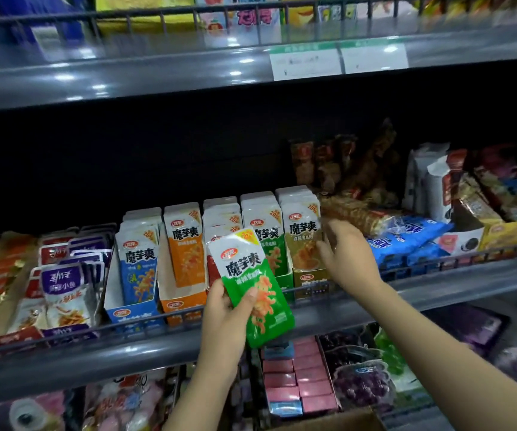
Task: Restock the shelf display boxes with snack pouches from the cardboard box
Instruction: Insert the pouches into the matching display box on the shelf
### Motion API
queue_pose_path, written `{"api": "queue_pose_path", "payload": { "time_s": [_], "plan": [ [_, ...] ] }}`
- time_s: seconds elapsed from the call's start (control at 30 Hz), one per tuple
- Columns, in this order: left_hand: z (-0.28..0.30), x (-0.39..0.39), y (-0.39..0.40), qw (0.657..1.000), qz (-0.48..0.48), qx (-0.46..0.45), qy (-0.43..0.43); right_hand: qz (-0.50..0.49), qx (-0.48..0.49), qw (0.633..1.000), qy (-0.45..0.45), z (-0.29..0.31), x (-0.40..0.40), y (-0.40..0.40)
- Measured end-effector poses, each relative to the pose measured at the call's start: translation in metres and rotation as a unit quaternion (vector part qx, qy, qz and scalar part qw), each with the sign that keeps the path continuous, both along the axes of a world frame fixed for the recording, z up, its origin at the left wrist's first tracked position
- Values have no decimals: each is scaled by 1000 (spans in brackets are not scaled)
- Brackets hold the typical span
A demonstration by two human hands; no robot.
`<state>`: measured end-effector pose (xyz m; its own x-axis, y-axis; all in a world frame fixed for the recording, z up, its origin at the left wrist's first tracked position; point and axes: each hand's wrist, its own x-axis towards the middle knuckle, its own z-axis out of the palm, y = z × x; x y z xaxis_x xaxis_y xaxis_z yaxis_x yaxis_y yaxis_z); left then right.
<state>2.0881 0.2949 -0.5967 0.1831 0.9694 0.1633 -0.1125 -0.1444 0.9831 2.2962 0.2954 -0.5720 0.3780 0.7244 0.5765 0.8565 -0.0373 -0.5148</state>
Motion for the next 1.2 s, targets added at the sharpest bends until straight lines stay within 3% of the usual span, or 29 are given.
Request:
{"api": "queue_pose_path", "payload": {
  "time_s": [0.2,0.37,0.63,0.7,0.8,0.87,1.07,1.2],
  "plan": [
    [47,23,33,995,34,62,65,69,-9,990,-125,-51,-24,-40],
    [68,45,64,986,66,85,125,119,-50,988,-89,-71,-26,-44],
    [56,59,81,976,95,76,179,74,-59,984,-153,-85,-34,-39],
    [50,55,82,953,111,99,263,68,-54,984,-159,-85,-35,-39],
    [35,49,83,882,156,143,420,47,-53,980,-186,-85,-36,-39],
    [27,46,83,845,175,199,464,30,-48,977,-204,-86,-38,-39],
    [20,43,79,824,182,242,479,5,-42,977,-209,-88,-43,-34],
    [14,31,65,848,175,267,423,12,-34,981,-191,-89,-45,-40]
  ]
}}
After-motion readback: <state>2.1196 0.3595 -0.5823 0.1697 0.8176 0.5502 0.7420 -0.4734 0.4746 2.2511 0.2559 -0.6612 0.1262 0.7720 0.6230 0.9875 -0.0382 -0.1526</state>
